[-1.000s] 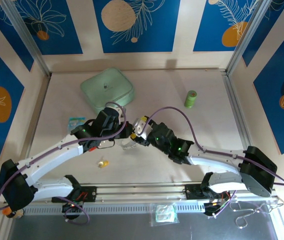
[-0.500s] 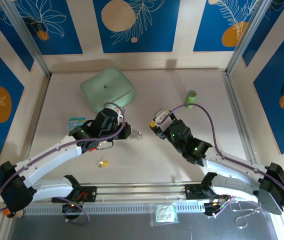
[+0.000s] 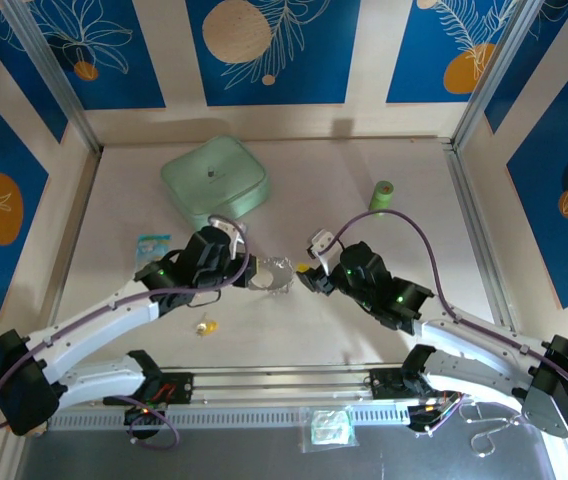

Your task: Put the keys on the keyring

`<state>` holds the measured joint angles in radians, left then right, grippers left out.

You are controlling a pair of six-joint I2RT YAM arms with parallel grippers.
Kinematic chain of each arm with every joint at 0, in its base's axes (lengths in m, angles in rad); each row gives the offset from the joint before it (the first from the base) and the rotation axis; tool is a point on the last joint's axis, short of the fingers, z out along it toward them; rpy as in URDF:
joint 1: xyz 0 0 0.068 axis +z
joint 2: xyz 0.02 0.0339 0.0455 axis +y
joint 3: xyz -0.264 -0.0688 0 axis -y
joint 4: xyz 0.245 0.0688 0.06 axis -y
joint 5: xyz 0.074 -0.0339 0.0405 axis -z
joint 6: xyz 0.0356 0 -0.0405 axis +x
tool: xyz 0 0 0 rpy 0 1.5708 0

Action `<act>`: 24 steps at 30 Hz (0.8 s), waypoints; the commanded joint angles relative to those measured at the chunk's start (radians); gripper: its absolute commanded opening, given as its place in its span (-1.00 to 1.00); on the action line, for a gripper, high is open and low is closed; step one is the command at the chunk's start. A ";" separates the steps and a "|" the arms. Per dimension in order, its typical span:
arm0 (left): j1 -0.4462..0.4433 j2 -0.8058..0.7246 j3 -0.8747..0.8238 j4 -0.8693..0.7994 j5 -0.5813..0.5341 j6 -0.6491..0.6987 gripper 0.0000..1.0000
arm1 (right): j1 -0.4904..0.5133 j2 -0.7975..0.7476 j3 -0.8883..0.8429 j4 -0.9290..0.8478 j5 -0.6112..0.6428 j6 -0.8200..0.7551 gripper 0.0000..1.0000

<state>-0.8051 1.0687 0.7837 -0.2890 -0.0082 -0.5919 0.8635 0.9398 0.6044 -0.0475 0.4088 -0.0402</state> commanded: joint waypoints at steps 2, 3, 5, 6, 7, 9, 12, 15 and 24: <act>-0.017 -0.095 -0.126 0.220 -0.022 0.149 -1.00 | -0.012 -0.026 0.027 -0.024 -0.054 0.041 0.28; -0.017 -0.111 -0.147 0.246 -0.018 0.175 -1.00 | -0.013 -0.029 0.026 -0.026 -0.058 0.044 0.28; -0.018 -0.148 -0.175 0.283 -0.018 0.239 -1.00 | -0.019 -0.040 0.029 -0.035 -0.074 0.054 0.27; -0.019 -0.163 -0.182 0.289 -0.024 0.262 -1.00 | -0.022 -0.047 0.032 -0.039 -0.090 0.060 0.27; -0.019 -0.176 -0.187 0.291 -0.035 0.282 -1.00 | -0.025 -0.056 0.032 -0.044 -0.112 0.063 0.27; -0.017 -0.192 -0.187 0.289 -0.056 0.304 -1.00 | -0.025 -0.074 0.033 -0.061 -0.188 0.058 0.24; -0.017 -0.193 -0.178 0.290 -0.083 0.308 -1.00 | 0.005 -0.096 0.018 -0.087 -0.385 0.011 0.17; -0.018 -0.187 -0.168 0.303 -0.107 0.320 -1.00 | 0.107 -0.096 -0.027 -0.062 -0.413 -0.039 0.17; 0.040 -0.196 -0.075 0.245 -0.238 0.454 -1.00 | 0.246 0.110 -0.037 0.126 -0.333 0.024 0.15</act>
<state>-0.7891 0.8894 0.6361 -0.0616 -0.1802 -0.2062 1.0855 0.9913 0.5488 -0.0113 0.0753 -0.0360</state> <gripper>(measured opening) 0.043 0.576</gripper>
